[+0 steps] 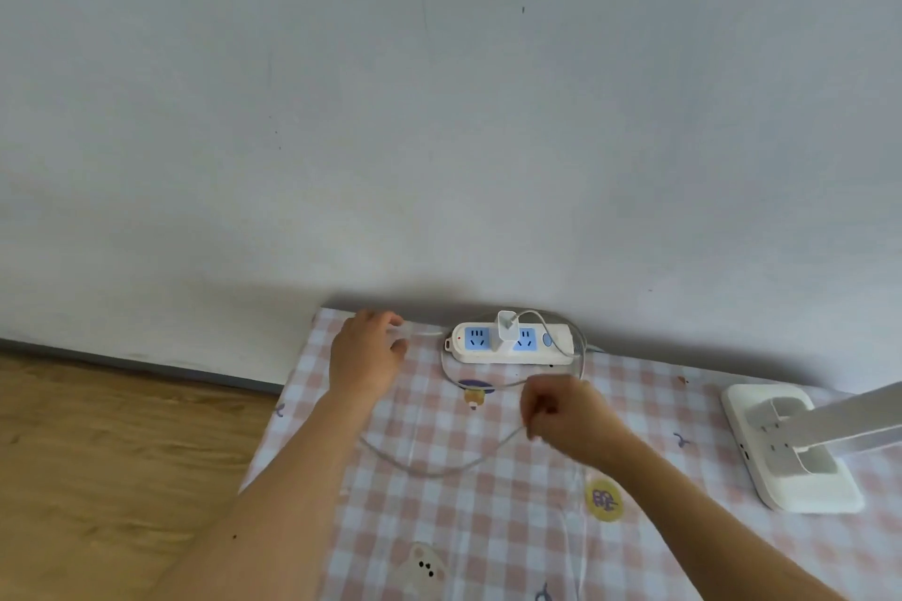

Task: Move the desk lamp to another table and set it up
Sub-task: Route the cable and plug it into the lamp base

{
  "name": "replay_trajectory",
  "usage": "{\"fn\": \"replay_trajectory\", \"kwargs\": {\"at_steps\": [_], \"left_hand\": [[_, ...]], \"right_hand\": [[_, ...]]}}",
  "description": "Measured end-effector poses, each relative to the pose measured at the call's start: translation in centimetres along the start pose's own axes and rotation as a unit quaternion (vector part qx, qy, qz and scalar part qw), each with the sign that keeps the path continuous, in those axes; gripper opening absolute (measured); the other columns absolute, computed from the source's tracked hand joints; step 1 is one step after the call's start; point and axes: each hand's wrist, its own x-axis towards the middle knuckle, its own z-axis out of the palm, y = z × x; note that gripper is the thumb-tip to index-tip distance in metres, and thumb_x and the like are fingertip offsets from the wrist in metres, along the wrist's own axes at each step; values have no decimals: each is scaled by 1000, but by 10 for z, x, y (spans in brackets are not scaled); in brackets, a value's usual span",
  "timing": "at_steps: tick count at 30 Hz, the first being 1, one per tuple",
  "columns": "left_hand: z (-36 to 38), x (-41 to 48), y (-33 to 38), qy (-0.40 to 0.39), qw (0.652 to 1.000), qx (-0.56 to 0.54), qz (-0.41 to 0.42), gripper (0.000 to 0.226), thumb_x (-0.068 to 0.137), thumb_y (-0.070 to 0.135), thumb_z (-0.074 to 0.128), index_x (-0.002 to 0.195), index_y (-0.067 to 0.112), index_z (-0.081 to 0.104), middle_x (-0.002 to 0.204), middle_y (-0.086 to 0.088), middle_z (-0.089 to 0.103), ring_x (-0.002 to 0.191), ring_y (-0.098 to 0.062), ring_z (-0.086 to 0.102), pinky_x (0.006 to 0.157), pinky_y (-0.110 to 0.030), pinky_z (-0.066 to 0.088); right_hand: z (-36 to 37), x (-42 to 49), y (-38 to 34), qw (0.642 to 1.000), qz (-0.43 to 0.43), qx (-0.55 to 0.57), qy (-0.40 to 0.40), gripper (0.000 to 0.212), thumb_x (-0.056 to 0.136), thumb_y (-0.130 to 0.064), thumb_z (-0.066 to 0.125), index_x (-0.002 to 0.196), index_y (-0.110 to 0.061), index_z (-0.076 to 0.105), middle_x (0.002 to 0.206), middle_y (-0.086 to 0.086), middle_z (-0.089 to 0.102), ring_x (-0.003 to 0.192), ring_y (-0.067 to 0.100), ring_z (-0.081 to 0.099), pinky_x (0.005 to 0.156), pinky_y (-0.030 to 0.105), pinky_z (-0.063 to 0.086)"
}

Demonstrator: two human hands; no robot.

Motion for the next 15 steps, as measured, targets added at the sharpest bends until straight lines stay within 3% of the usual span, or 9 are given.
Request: {"fn": "replay_trajectory", "kwargs": {"at_steps": [3,7,10,12,15], "left_hand": [[-7,1,5,38,999,-18,-16,28,88,17,60,115,10,63,121,-10,61,113,-30,53,94,-42,45],[-15,3,37,136,986,-55,77,20,82,6,64,101,9,68,105,-10,66,96,-29,60,82,-38,48],[-6,2,71,34,989,-96,106,14,85,10,59,94,17,68,97,0,66,87,-19,61,72,-27,45],[8,0,87,-52,988,-66,131,14,84,14,60,94,21,68,99,3,65,91,-16,60,74,-27,45],[25,-6,97,-87,990,-20,112,16,81,19,63,94,26,67,104,7,66,92,-15,61,72,-25,43]], "right_hand": [[-11,-9,8,989,42,75,123,22,72,-7,58,60,-26,60,61,-7,64,60,11,57,59,31,50],[-16,-27,13,980,41,83,176,21,72,-9,63,62,-27,61,64,-9,65,60,5,55,59,26,49],[-22,-40,7,994,15,58,95,19,71,-13,66,63,-31,64,68,-10,67,62,1,57,60,19,49],[-24,-45,6,999,16,-27,2,15,72,-18,64,70,-33,67,78,-12,69,72,0,61,66,18,50],[-22,-49,15,986,40,-147,-73,20,78,-18,64,91,-31,71,98,-10,69,90,7,63,80,22,51]]}}
